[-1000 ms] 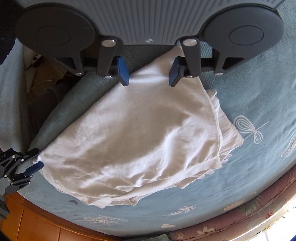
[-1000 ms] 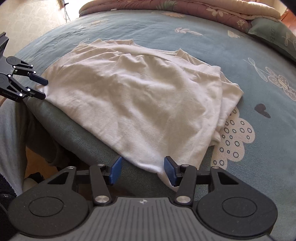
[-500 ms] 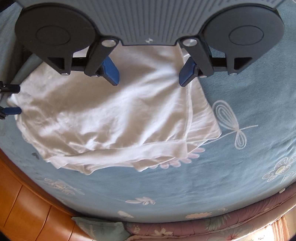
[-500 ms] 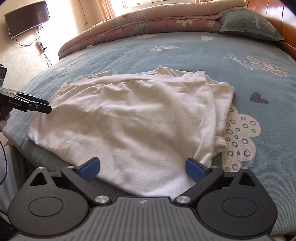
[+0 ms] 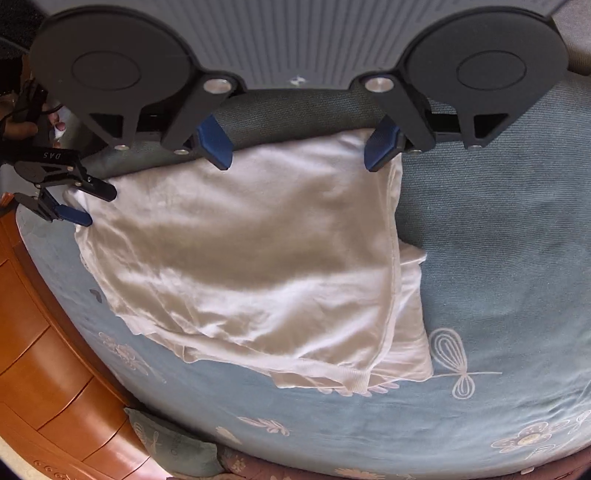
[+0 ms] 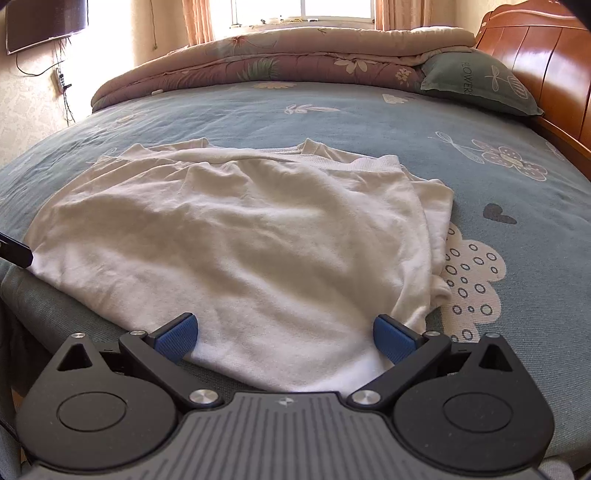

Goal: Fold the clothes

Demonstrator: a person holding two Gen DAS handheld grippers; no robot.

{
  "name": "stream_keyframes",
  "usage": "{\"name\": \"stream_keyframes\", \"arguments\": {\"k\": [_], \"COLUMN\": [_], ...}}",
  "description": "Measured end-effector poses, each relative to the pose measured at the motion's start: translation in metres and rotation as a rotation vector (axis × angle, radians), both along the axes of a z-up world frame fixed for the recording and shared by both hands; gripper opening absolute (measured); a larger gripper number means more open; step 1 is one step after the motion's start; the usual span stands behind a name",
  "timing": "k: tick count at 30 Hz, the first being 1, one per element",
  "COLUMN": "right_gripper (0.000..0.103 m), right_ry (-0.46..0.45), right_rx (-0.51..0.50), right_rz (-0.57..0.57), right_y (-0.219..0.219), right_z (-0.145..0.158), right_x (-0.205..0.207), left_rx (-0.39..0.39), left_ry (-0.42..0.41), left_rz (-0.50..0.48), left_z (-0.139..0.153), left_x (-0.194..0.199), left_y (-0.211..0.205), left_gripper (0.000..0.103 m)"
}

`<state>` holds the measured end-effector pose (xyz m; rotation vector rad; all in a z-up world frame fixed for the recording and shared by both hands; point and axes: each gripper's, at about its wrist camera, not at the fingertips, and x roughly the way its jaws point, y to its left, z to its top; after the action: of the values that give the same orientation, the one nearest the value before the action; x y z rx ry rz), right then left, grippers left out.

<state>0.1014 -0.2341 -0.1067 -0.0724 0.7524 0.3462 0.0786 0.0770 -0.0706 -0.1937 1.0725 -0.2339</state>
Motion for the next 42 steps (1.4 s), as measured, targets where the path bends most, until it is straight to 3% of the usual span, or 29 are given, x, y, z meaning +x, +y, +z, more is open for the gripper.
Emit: {"name": "stream_keyframes", "arguments": {"k": [5, 8, 11, 13, 16, 20, 24, 27, 30, 33, 36, 39, 42], "right_gripper": [0.103, 0.103, 0.103, 0.103, 0.103, 0.103, 0.103, 0.103, 0.103, 0.103, 0.103, 0.103, 0.103], "right_ry": [0.000, 0.001, 0.014, 0.027, 0.045, -0.040, -0.119, -0.095, 0.015, -0.037, -0.010, -0.045, -0.056], "right_rx": [-0.008, -0.012, -0.021, -0.029, -0.034, -0.022, -0.011, 0.006, 0.003, 0.012, 0.016, 0.086, 0.125], "right_rz": [-0.010, -0.015, -0.011, -0.008, -0.013, -0.007, -0.004, -0.006, -0.066, -0.079, -0.090, -0.078, -0.025], "right_y": [0.002, 0.003, 0.003, 0.002, 0.000, 0.002, 0.013, 0.019, 0.015, 0.011, 0.011, 0.012, 0.021], "right_z": [0.000, 0.000, 0.002, 0.004, 0.014, 0.040, 0.056, 0.045, 0.015, 0.002, 0.012, 0.033, 0.041], "right_x": [0.001, 0.000, 0.000, -0.001, -0.003, 0.011, 0.045, 0.077, 0.102, 0.098, 0.101, 0.106, 0.120], "left_rx": [0.004, 0.026, 0.080, 0.058, 0.018, -0.024, -0.042, -0.057, -0.035, -0.075, -0.045, -0.124, -0.105], "left_ry": [-0.129, -0.168, -0.126, -0.102, -0.149, -0.223, -0.239, -0.229, -0.207, -0.194, -0.218, -0.264, -0.244], "left_rz": [-0.037, -0.030, 0.049, 0.083, 0.085, 0.060, 0.024, 0.008, 0.060, 0.102, 0.086, 0.017, 0.041], "left_z": [0.031, 0.028, 0.009, 0.000, 0.018, 0.041, 0.038, 0.017, -0.003, -0.014, 0.005, 0.018, 0.006], "left_x": [0.014, 0.036, 0.056, 0.056, 0.054, 0.073, 0.105, 0.123, 0.135, 0.142, 0.144, 0.147, 0.158], "left_y": [-0.007, -0.014, -0.010, 0.000, 0.006, 0.000, -0.021, -0.032, -0.030, -0.021, -0.028, -0.033, -0.034], "left_gripper": [0.083, 0.083, 0.083, 0.082, 0.082, 0.086, 0.086, 0.086, 0.085, 0.090, 0.090, 0.091, 0.091]}}
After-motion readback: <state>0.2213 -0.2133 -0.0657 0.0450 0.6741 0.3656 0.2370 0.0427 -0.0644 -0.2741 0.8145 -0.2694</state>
